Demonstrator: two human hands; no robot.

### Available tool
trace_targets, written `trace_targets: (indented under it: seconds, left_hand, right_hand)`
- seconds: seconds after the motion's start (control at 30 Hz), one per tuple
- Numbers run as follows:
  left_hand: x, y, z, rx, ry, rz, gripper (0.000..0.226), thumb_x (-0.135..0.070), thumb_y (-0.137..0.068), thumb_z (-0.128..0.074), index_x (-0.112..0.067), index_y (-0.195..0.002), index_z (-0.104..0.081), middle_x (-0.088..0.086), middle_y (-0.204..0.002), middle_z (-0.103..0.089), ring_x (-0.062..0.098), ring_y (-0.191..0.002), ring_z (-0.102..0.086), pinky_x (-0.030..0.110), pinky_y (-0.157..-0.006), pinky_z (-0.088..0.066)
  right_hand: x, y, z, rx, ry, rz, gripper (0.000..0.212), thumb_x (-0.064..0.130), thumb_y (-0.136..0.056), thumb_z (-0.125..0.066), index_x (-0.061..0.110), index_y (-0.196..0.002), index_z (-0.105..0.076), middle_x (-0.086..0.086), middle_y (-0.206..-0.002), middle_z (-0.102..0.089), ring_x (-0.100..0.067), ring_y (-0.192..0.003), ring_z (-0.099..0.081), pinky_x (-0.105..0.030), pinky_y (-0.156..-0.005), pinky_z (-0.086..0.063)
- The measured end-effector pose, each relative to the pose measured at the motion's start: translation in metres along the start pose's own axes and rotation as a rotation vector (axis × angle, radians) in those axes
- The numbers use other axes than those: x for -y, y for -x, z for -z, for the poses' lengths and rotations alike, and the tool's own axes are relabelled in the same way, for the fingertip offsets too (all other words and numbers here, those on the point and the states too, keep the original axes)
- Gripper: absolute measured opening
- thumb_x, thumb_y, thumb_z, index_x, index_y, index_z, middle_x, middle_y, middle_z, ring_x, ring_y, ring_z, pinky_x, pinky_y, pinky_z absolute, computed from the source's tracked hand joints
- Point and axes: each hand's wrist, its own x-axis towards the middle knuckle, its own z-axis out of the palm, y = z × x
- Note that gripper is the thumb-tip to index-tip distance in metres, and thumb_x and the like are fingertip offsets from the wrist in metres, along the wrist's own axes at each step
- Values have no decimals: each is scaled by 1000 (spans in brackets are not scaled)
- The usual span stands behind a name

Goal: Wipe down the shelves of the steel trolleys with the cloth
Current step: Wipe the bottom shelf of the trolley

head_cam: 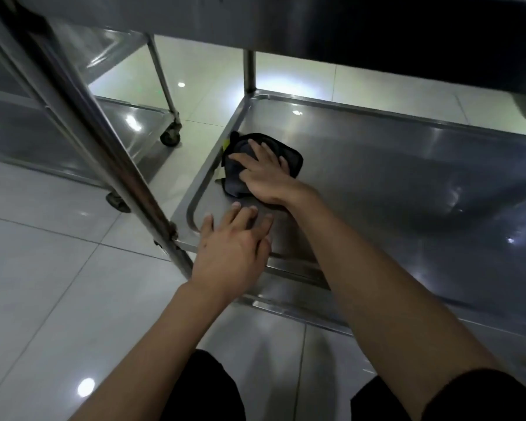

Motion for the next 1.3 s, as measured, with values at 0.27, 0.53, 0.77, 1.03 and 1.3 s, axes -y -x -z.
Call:
trace_targets:
  seconds: [0.27, 0.53, 0.77, 1.03, 1.3]
  left_hand:
    - [21, 14, 3, -5, 7, 38, 49, -48, -103, -28, -37, -149, -41, -2, -152, -40, 22, -148, -26, 58, -111, -29]
    - [16, 13, 3, -24, -50, 47, 47, -45, -104, -30, -31, -147, -42, 0, -148, -40, 25, -142, -34, 59, -108, -30]
    - [19, 7, 4, -23, -8, 48, 47, -51, -101, -33, -33, -142, -49, 1, -140, -46, 27, -134, -39, 58, -106, -33]
    - [33, -14, 1, -3, 2, 47, 44, -55, -98, -36, -37, -134, -54, 2, -136, -50, 32, -124, -45, 55, -97, -36]
    - [54, -33, 2, -11, -14, 18, 48, -62, -92, -31, -44, -130, -53, 0, -135, -53, 33, -125, -48, 58, -94, -43]
  right_hand:
    - [24, -12, -10, 14, -15, 72, 55, 31, -92, -31, 45, -145, -37, 7, -166, -4, -17, -152, 3, -47, -122, 1]
    - [-71, 68, 39, -175, 55, -125, 48, 23, -98, -43, 38, -144, -44, -2, -165, -12, -24, -152, -9, -44, -122, -11]
    - [-119, 181, 62, -204, 10, -261, 46, 28, -104, -41, 38, -148, -36, 2, -166, -5, -20, -153, -3, -37, -121, -10]
    - [-114, 271, 46, -260, 48, -200, 39, 15, -101, -45, 26, -138, -51, -5, -163, -20, -19, -150, -16, -31, -120, -15]
    - [-118, 334, 39, -410, 86, -255, 39, 12, -101, -43, 19, -139, -51, -4, -160, -25, -20, -148, -23, -34, -119, -23]
